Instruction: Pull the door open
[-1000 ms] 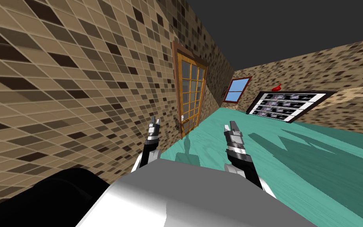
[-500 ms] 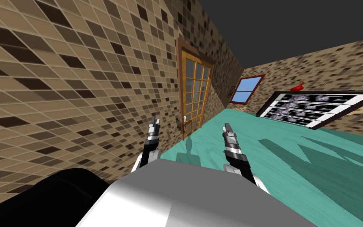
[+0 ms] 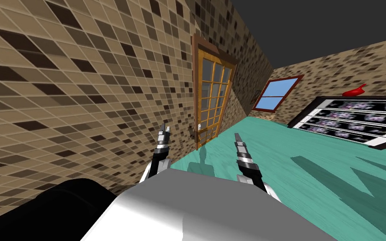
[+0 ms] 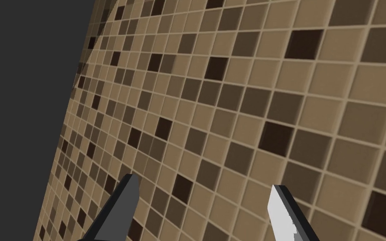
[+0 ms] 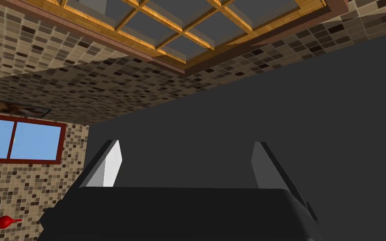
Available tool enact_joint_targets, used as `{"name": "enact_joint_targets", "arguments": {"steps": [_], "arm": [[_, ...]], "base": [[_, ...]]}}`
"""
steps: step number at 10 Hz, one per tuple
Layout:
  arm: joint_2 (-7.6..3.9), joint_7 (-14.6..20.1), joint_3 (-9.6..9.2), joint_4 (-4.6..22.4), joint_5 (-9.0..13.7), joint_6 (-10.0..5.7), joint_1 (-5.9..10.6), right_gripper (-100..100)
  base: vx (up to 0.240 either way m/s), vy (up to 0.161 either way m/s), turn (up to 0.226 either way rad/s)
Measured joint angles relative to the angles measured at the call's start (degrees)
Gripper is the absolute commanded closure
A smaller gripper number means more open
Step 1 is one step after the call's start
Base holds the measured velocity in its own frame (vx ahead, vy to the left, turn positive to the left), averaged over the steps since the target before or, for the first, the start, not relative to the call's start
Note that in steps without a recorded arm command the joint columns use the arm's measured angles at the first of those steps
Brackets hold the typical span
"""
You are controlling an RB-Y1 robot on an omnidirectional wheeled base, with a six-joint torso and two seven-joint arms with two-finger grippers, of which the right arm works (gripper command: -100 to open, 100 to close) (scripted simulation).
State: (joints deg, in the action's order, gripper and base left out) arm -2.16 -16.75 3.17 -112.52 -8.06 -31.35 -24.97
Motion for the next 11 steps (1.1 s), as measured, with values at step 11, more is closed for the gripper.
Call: {"name": "enact_joint_targets", "arguments": {"steps": [11], "arm": [[-2.77, -13.98, 2.62, 18.22, -2.97, -6.19, 4.76, -100]], "base": [[0.078, -0.021, 0.164]]}}
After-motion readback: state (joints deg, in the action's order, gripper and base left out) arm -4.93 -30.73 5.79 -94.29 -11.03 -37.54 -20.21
